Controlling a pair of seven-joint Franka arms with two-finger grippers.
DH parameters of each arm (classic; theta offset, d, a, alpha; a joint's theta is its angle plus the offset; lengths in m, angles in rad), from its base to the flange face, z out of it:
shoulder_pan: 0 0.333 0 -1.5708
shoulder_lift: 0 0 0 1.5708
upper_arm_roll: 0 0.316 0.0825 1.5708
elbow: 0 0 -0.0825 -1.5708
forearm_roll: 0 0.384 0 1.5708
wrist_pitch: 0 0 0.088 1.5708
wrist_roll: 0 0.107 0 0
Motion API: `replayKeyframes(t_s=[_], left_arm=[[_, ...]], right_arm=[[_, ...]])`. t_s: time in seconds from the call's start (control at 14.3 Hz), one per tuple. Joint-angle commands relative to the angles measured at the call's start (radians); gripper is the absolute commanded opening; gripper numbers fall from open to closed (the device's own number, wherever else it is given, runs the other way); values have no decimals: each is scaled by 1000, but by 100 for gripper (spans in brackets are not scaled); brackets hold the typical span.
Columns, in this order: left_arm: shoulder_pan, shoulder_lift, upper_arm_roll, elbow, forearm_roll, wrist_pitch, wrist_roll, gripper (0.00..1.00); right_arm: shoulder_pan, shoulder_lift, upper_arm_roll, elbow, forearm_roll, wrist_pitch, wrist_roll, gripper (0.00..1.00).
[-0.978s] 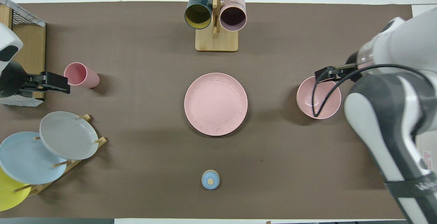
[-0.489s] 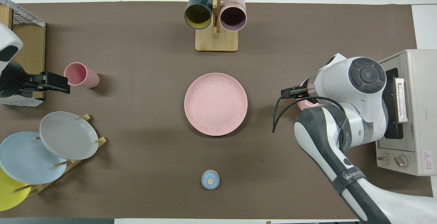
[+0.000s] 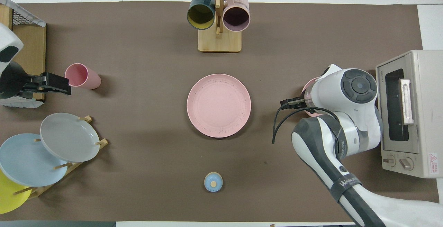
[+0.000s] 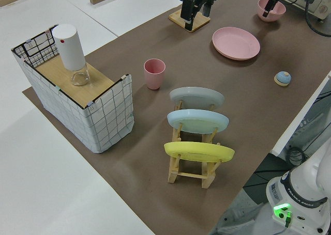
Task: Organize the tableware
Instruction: 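Reach the right gripper down to the rim of the pink bowl, then grasp the pink bowl rim with the right gripper and lift it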
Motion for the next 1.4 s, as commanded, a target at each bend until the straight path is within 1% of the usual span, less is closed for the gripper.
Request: replayKeyframes(t_s=[0.0,0.28,0.35,0.49,0.56,0.77,0.91,0.98,1.05,1.26,1.33], left_arm=[[3,-3,3,1,-11,1,-6,100],[0,-3,1,3,-11,3,-6,100],[3,-3,1,3,-11,-2,-6,100],[-1,-3,3,4,-8,0,-7,100],[-4,-3,3,3,-7,1,-7,100],[-4,-3,3,3,-7,8,-9,100],[-4,-1,3,6,-7,9,-7,100],[-6,-1,1,6,-7,9,-7,100],[-4,-1,1,6,-7,12,-9,100],[3,4,-1,-3,-8,53,-12,100],[5,13,-1,-2,-10,64,-12,100]], right_arm=[[-18,-7,1,-32,14,36,-53,77],[-21,-4,1,-52,14,60,-88,61],[-23,-2,1,-52,14,60,-99,51],[-21,-2,1,-51,11,59,-115,7],[-21,-2,1,-51,11,57,-113,0],[-14,2,1,-45,-3,46,-115,0],[-3,12,1,7,-7,-15,-110,0],[11,22,1,71,-7,-89,-105,0],[44,47,1,159,-7,-169,-86,0],[179,105,2,364,-33,-295,113,0],[236,157,2,474,-33,-366,202,0]])
